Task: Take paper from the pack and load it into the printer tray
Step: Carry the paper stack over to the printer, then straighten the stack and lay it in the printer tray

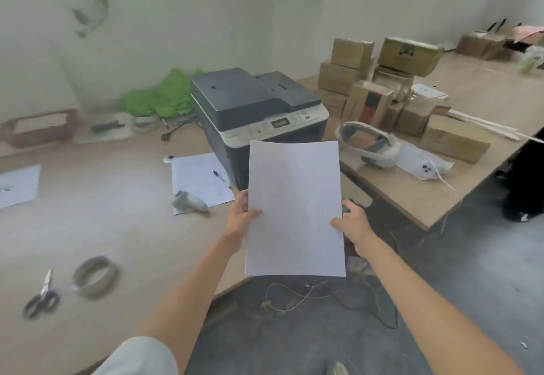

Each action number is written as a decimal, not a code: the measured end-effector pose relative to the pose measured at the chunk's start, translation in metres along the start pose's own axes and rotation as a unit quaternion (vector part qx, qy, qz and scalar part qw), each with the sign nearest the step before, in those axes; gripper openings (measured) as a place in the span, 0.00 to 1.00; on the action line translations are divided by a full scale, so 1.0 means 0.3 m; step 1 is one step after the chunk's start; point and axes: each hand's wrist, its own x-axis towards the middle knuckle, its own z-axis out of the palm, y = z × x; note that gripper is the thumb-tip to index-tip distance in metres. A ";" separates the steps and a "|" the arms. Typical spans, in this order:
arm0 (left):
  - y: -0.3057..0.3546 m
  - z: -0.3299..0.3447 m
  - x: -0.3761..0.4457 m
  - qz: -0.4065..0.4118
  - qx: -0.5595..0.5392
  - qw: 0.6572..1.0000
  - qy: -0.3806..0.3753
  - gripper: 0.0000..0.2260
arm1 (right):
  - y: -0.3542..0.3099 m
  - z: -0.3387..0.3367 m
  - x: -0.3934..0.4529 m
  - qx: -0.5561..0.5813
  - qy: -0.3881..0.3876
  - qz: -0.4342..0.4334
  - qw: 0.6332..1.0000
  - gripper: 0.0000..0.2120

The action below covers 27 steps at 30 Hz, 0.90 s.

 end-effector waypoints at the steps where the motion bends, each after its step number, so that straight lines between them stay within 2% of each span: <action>1: 0.001 -0.042 0.011 -0.005 -0.003 1.000 0.018 0.17 | -0.015 0.042 0.037 -0.005 -0.019 -0.004 1.000 0.17; 7: -0.005 -0.219 0.063 0.000 -0.013 0.992 0.125 0.17 | -0.087 0.237 0.252 -0.043 -0.137 -0.035 0.989 0.15; 13: -0.003 -0.297 0.084 -0.002 -0.009 0.971 0.238 0.16 | -0.137 0.403 0.422 -0.071 -0.221 -0.068 0.970 0.09; 17: -0.013 -0.326 0.110 -0.007 0.014 0.953 0.302 0.16 | -0.151 0.476 0.501 -0.103 -0.251 -0.105 0.957 0.05; 20: -0.028 -0.320 0.124 -0.007 0.019 0.942 0.336 0.18 | -0.140 0.513 0.552 -0.124 -0.271 -0.124 0.946 0.07; 23: -0.061 -0.309 0.140 -0.023 0.038 0.936 0.350 0.16 | -0.133 0.525 0.569 -0.128 -0.291 -0.143 0.937 0.09; 27: -0.148 -0.303 0.154 -0.073 0.035 0.920 0.382 0.11 | -0.095 0.548 0.594 -0.137 -0.312 -0.138 0.930 0.04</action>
